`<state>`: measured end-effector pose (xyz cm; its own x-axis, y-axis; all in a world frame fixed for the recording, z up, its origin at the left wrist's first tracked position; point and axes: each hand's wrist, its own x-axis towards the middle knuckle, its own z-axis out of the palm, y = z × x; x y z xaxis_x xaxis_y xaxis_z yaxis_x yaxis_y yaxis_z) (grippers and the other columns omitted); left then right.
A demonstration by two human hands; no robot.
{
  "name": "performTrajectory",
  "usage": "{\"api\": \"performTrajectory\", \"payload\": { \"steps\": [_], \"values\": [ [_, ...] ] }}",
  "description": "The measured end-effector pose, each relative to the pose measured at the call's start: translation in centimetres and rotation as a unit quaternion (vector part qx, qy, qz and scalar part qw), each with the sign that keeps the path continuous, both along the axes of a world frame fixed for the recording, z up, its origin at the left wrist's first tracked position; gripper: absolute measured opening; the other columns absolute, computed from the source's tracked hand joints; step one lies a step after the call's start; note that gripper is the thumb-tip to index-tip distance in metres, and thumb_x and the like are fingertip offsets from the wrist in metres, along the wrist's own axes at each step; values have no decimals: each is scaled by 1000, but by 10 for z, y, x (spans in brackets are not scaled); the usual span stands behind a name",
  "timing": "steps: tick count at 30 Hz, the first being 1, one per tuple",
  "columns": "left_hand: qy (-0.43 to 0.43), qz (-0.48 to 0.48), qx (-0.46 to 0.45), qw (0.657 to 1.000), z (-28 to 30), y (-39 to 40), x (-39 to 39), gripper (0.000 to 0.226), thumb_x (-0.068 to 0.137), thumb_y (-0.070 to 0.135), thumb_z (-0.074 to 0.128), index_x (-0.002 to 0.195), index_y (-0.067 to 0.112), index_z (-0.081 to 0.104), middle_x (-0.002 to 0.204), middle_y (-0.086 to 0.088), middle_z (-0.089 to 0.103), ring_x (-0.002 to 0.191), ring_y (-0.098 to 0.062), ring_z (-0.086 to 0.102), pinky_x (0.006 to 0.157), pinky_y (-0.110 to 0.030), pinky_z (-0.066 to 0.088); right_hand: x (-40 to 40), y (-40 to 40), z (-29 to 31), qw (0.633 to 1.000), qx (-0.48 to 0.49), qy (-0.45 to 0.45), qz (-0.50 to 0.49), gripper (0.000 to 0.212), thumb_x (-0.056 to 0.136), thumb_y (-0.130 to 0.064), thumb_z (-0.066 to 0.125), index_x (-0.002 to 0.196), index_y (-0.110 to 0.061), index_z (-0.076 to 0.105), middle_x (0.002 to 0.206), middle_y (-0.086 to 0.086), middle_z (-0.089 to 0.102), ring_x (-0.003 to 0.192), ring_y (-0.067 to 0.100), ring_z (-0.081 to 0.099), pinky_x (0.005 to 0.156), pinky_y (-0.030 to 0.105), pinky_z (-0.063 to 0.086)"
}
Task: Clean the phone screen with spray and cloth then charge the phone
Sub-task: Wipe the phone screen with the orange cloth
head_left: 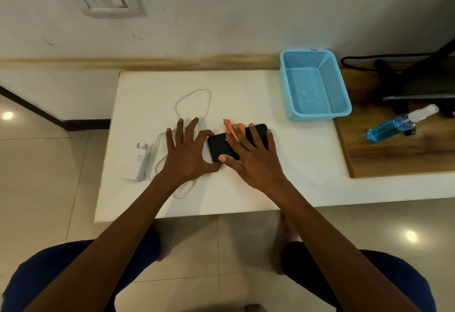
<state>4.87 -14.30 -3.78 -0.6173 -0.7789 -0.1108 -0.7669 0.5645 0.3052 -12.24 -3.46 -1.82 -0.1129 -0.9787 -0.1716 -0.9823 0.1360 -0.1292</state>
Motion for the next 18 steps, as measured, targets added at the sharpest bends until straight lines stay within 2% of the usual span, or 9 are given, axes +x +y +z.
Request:
{"api": "performTrajectory", "payload": {
  "steps": [3,7,15,18],
  "values": [
    [4,0,4,1000,-1,-1,0,88,65,72,70,139,34,42,163,-4,7,150,-34,-9,116,-59,-7,-14,5,-1,999,1,4,-40,82,89,-76,-5,157,-34,11,166,-6,13,153,28,11,119,64,9],
    [-2,-1,-2,1000,-2,-2,1,87,64,70,71,138,35,42,163,-2,7,150,-34,-8,117,-59,-6,-34,13,0,995,-6,9,-99,78,90,-76,0,157,-37,-8,167,-6,6,154,28,5,119,62,9],
    [0,-2,-6,1000,1,-2,2,86,65,69,72,138,35,43,163,-2,9,150,-34,-6,117,-58,-5,-45,32,1,996,2,-15,-91,81,88,-77,-5,157,-35,-5,167,-8,-3,154,27,2,120,62,9],
    [8,-2,-10,1000,1,-1,2,86,64,69,74,137,34,45,162,-2,11,150,-34,-4,117,-58,-4,-48,47,-3,997,4,-14,-73,80,88,-78,-8,156,-36,-10,164,-11,-14,154,26,-1,120,62,9]
  ]
}}
